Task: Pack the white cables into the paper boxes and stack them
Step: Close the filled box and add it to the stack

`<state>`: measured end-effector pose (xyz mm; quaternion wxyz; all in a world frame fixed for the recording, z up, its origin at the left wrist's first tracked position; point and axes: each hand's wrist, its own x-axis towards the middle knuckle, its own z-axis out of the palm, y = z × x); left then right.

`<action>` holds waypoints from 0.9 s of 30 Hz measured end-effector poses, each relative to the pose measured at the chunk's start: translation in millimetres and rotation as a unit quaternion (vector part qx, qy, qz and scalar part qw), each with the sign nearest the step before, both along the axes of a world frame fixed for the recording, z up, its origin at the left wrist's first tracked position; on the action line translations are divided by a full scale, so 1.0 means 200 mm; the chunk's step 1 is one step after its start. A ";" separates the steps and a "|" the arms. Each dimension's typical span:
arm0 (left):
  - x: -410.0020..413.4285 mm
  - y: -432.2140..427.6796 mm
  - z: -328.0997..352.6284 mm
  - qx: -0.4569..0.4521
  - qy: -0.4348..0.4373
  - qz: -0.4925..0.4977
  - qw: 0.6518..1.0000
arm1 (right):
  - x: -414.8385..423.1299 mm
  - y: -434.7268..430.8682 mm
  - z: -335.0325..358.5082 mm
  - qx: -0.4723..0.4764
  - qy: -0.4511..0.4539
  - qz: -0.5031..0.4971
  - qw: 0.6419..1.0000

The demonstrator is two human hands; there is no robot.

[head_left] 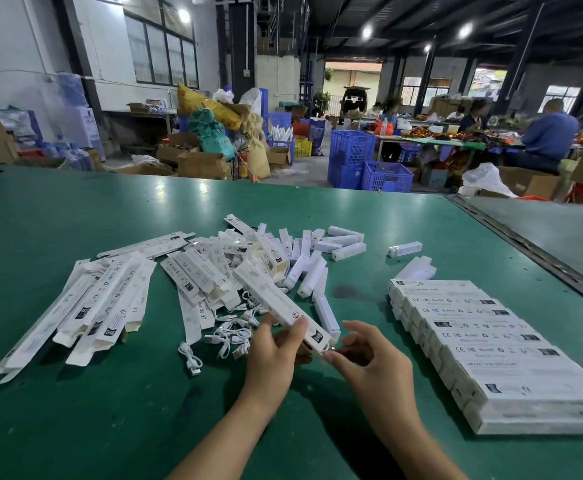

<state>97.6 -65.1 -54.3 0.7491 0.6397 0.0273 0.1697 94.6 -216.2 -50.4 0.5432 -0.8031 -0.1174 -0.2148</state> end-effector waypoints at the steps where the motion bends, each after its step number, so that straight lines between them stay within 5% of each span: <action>1: 0.00 0.00 0.00 -0.013 0.008 -0.005 1.000 | 0.00 0.00 0.00 -0.011 -0.015 0.005 1.000; 12: 0.01 0.01 -0.03 -0.026 0.028 -0.056 0.998 | -0.01 -0.02 0.03 -0.144 -0.174 0.003 0.974; 27: -0.03 -0.02 -0.05 0.201 -0.009 -0.137 0.970 | -0.01 -0.05 0.00 -0.041 -0.082 -0.018 0.996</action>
